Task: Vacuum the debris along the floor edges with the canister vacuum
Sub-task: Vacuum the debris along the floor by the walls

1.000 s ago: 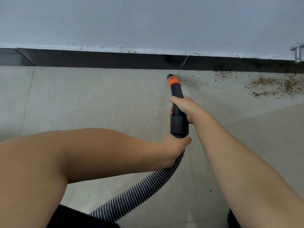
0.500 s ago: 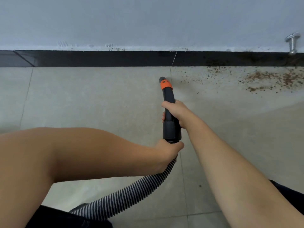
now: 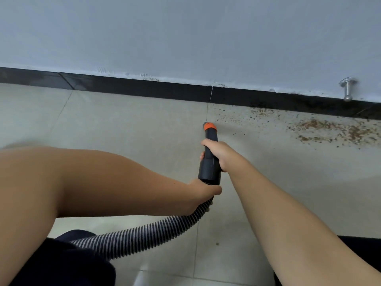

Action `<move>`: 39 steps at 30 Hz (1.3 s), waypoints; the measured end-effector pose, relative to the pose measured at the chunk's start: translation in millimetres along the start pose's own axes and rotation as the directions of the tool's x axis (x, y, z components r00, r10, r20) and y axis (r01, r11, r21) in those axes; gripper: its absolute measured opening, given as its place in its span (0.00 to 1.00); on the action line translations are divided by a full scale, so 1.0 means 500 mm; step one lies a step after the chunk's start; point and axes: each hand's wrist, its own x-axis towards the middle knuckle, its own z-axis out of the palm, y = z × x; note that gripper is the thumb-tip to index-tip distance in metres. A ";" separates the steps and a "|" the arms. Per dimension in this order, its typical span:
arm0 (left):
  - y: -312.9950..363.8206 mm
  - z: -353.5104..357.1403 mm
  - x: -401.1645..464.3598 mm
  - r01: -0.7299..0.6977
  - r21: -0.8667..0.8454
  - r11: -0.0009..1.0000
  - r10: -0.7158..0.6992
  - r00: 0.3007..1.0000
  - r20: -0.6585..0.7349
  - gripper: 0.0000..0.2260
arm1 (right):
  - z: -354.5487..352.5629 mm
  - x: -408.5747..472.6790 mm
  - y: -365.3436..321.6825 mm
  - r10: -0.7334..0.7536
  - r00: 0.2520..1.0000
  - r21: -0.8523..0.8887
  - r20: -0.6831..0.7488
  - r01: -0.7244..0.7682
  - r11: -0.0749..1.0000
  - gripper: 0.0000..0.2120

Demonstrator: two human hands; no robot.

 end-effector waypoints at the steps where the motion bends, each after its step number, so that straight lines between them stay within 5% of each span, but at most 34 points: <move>1: 0.000 0.009 -0.001 0.000 -0.025 1.000 0.000 1.000 0.004 0.07 | -0.008 -0.001 0.000 0.003 1.000 -0.007 0.010 -0.003 1.000 0.09; 18: 0.080 0.208 0.026 -0.002 -0.360 0.933 -0.058 0.986 -0.157 0.09 | -0.143 0.005 -0.047 0.067 0.974 -0.323 0.214 0.006 0.946 0.07; 39: 0.003 0.236 0.027 -0.061 -0.078 0.995 0.071 0.989 0.133 0.08 | -0.253 -0.048 0.084 0.070 0.986 0.166 -0.152 -0.044 0.985 0.06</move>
